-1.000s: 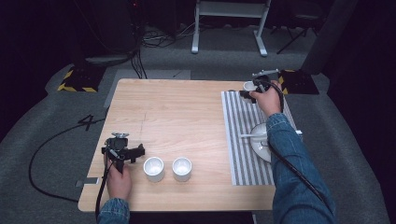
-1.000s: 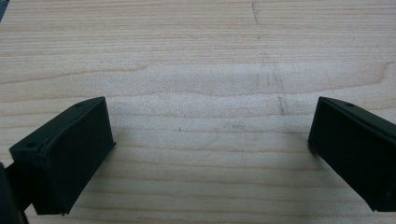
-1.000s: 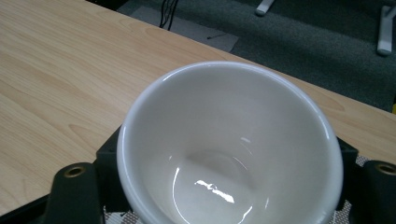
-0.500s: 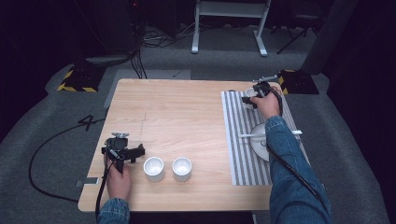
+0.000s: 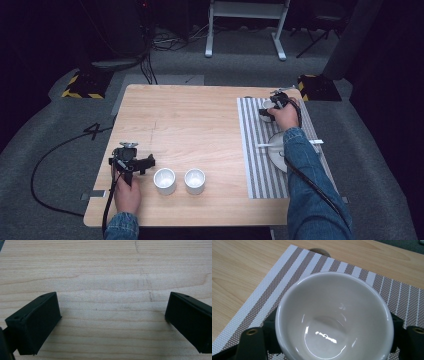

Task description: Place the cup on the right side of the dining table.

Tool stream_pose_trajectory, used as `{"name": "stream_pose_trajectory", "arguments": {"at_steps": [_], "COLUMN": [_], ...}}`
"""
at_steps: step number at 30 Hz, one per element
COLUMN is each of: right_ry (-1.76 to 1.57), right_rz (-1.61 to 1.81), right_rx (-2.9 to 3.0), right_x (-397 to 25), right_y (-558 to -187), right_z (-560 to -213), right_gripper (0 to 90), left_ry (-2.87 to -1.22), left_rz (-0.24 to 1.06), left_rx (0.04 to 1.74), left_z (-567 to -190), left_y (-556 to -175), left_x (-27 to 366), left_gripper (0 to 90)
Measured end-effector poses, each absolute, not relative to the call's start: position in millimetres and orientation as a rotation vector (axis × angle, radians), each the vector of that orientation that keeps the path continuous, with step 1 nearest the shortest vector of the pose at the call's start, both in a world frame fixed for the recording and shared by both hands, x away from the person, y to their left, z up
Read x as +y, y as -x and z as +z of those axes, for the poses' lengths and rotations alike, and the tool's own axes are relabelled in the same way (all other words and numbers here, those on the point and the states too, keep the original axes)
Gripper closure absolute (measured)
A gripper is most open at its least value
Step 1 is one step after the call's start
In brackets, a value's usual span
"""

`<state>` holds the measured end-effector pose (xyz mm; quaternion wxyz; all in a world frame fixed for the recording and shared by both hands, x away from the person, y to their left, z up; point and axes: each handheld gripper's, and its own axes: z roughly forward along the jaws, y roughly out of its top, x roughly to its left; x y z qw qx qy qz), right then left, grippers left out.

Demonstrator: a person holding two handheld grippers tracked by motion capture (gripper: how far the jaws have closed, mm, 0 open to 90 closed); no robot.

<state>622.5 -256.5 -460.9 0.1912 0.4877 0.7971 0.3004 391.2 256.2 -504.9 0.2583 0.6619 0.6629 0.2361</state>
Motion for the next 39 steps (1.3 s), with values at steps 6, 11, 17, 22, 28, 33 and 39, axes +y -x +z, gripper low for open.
{"name": "stream_pose_trajectory", "arguments": {"at_steps": [6, 11, 17, 22, 28, 33, 39], "right_ry": [-1.398, -1.403, -1.396, -1.418, -1.423, -1.398, -1.327], "right_rz": [0.833, 0.829, 0.811, 0.826, 0.863, 0.869, 0.895], "right_rx": [2.263, 2.272, 2.281, 2.269, 2.256, 2.253, 2.231], "right_x": [-259.0, -260.1, -259.6, -259.1, -260.1, -260.4, -262.1], "right_y": [-622.6, -622.0, -620.3, -620.1, -619.0, -615.3, -610.2], "right_z": [-464.9, -464.6, -464.7, -462.4, -454.1, -443.5, -423.0], "right_gripper": [26.8, 26.8, 26.6, 25.4, 22.5, 21.7, 20.8], "left_ry": [-1.794, -1.795, -1.794, -1.794, -1.795, -1.795, -1.795], "left_rz": [0.64, 0.64, 0.64, 0.64, 0.64, 0.639, 0.64], "left_rx": [1.797, 1.797, 1.797, 1.797, 1.797, 1.797, 1.797], "left_z": [-504.9, -504.9, -504.9, -504.9, -504.9, -504.9, -504.9], "left_y": [-391.2, -391.2, -391.2, -391.2, -391.2, -391.2, -391.2], "left_x": [256.2, 256.3, 256.2, 256.2, 256.2, 256.2, 256.2], "left_gripper": [0.1, 0.2, 0.1, 0.2, 0.1, 0.1, 0.1]}}
